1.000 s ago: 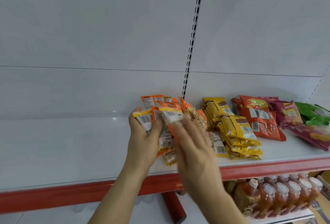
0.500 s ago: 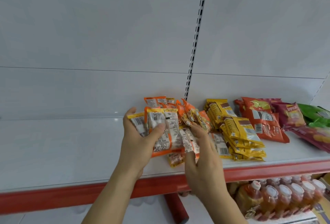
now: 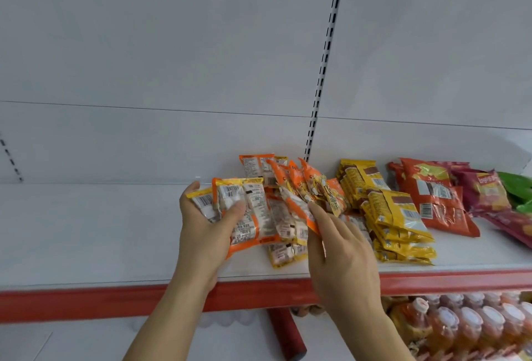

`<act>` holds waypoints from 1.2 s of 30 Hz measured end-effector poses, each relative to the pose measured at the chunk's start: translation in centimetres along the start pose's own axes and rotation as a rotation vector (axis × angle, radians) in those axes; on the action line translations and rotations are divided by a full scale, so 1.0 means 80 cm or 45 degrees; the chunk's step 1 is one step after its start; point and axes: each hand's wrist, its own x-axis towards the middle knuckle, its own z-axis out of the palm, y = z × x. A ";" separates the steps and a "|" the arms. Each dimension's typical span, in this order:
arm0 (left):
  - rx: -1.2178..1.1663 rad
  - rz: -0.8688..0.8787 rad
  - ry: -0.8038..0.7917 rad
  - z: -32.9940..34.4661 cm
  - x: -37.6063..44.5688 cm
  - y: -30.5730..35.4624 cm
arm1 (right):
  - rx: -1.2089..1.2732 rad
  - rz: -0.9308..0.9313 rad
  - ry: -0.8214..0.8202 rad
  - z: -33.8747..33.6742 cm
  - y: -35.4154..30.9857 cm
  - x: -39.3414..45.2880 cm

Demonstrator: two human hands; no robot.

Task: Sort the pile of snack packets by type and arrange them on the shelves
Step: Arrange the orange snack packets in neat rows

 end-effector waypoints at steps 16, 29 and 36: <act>-0.220 -0.089 0.099 -0.085 -0.028 0.029 | 0.749 -0.473 -0.344 0.060 -0.127 -0.020; -0.254 -0.036 0.189 -0.363 -0.004 0.105 | 1.092 -0.513 -0.423 0.150 -0.390 -0.035; -0.192 -0.020 0.192 -0.510 0.024 0.136 | 1.352 -0.240 -0.476 0.203 -0.546 -0.034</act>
